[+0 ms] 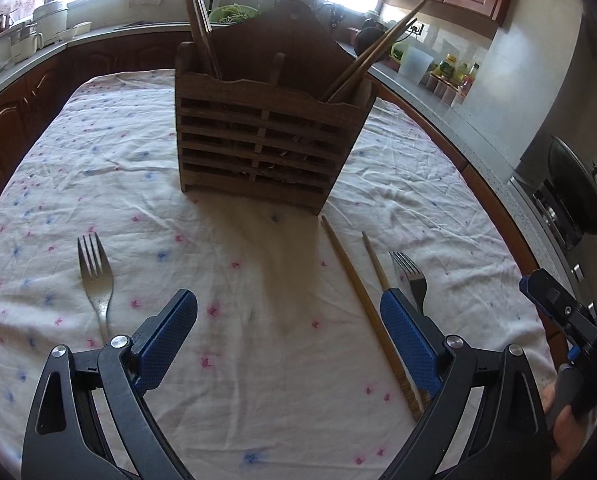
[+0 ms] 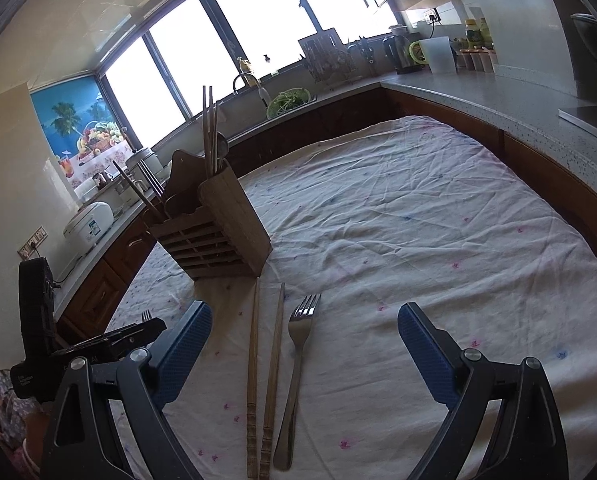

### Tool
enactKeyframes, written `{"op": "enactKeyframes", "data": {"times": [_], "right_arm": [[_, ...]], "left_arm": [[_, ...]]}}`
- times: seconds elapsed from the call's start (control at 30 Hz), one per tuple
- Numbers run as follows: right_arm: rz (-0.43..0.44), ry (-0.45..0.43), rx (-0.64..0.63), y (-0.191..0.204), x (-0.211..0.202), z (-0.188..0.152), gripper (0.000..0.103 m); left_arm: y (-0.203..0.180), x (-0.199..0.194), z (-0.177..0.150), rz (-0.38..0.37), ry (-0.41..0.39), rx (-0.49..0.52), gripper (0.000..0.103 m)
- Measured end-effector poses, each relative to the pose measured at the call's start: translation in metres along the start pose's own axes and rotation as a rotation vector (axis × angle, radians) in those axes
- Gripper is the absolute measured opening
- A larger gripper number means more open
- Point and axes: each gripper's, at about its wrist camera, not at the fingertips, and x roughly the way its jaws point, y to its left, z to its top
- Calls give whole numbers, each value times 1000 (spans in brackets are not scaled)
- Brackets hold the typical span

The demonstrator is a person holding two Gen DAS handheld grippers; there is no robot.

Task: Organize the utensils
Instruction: 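Move both tools back toward the remaining wooden chopstick and forks, then grasp a wooden chopstick with the left tool while the right grasps a steel fork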

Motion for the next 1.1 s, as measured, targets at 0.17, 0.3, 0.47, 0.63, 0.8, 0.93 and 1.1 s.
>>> {"op": "enactKeyframes", "data": {"times": [0.17, 0.3, 0.47, 0.63, 0.8, 0.93, 1.1], "right_arm": [[-8, 7, 22, -9, 4, 2, 87], [-16, 23, 40, -16, 10, 4, 77], [-20, 43, 54, -23, 17, 5, 75], [4, 85, 37, -18, 30, 4, 71], [2, 168, -28, -2, 54, -2, 67], [-23, 230, -91, 10, 76, -6, 61], [-71, 298, -152, 15, 101, -8, 43]], "left_arm": [[-21, 35, 12, -20, 55, 32, 84], [-38, 66, 19, -10, 103, 77, 63], [-54, 84, 12, 41, 126, 191, 39], [-51, 67, -5, -19, 166, 327, 17], [-23, 42, -12, -13, 186, 333, 15], [-6, 38, -11, 14, 181, 241, 39], [1, 49, -7, 30, 176, 159, 50]]}}
